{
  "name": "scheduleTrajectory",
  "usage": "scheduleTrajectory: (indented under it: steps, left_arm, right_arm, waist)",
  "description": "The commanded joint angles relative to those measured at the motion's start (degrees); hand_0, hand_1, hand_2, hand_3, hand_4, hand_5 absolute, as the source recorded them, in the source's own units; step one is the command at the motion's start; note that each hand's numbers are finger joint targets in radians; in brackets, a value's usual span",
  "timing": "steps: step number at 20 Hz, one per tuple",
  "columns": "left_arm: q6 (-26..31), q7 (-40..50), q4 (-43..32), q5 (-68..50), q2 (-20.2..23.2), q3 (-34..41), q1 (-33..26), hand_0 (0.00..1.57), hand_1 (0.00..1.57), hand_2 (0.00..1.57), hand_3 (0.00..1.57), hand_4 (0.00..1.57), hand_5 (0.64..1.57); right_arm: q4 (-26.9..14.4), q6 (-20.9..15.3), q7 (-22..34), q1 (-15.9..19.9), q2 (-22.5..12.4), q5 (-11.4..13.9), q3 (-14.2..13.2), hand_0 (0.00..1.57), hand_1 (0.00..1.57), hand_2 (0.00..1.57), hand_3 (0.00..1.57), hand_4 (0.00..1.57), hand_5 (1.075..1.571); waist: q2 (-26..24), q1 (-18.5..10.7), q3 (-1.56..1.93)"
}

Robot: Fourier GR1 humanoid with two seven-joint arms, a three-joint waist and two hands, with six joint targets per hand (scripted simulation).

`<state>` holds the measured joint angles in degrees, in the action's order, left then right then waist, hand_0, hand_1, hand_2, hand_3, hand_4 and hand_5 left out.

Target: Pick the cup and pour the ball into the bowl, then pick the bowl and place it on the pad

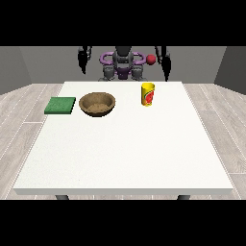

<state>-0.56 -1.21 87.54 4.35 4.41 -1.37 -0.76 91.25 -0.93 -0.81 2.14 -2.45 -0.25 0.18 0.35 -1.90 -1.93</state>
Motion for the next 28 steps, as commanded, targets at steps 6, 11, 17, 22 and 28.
scheduleTrajectory:
  steps: [6, 11, 17, 22, 28]
  left_arm:
    - [1.10, 5.46, 6.50, -1.27, 1.71, 0.28, 1.31, 0.00, 0.00, 0.00, 0.00, 0.00, 1.557]
    - [3.79, 11.55, 12.80, -13.87, 2.13, 7.87, 4.59, 0.00, 0.00, 0.00, 0.00, 0.00, 1.554]
    - [6.64, 0.52, 8.06, -15.33, 3.74, 12.30, 5.89, 0.00, 0.00, 0.00, 0.00, 0.00, 1.544]
    - [7.15, -7.39, 0.60, -13.19, 3.88, 13.36, 8.09, 0.00, 0.00, 0.00, 0.00, 0.00, 1.528]
    - [5.05, -19.47, -7.71, -9.50, 0.84, 12.67, 9.95, 0.00, 0.00, 0.00, 0.00, 0.00, 1.526]
  right_arm:
    - [5.60, -0.06, 6.65, 0.33, -2.96, 0.06, -0.98, 0.00, 0.00, 0.00, 0.00, 0.00, 1.569]
    - [6.04, 10.58, 7.39, -3.68, -10.69, -12.17, -10.49, 0.00, 0.00, 0.00, 0.00, 0.00, 1.570]
    - [2.31, 13.91, -1.62, -2.70, -10.85, -13.37, -13.94, 0.00, 0.00, 0.00, 0.00, 0.00, 1.570]
    - [4.19, 12.12, 0.48, 0.29, -8.49, -12.81, -11.76, 0.00, 0.00, 0.00, 0.00, 0.00, 1.570]
    - [-1.11, 15.75, -4.81, 3.54, -11.54, -13.43, -14.48, 0.00, 0.00, 0.00, 0.00, 0.00, 1.571]
  waist:
    - [-16.05, 1.04, 1.44]
    - [-11.06, 2.41, 1.94]
    - [-2.05, 2.89, 1.94]
    - [0.81, 4.38, 1.92]
    - [6.57, 5.77, 1.91]
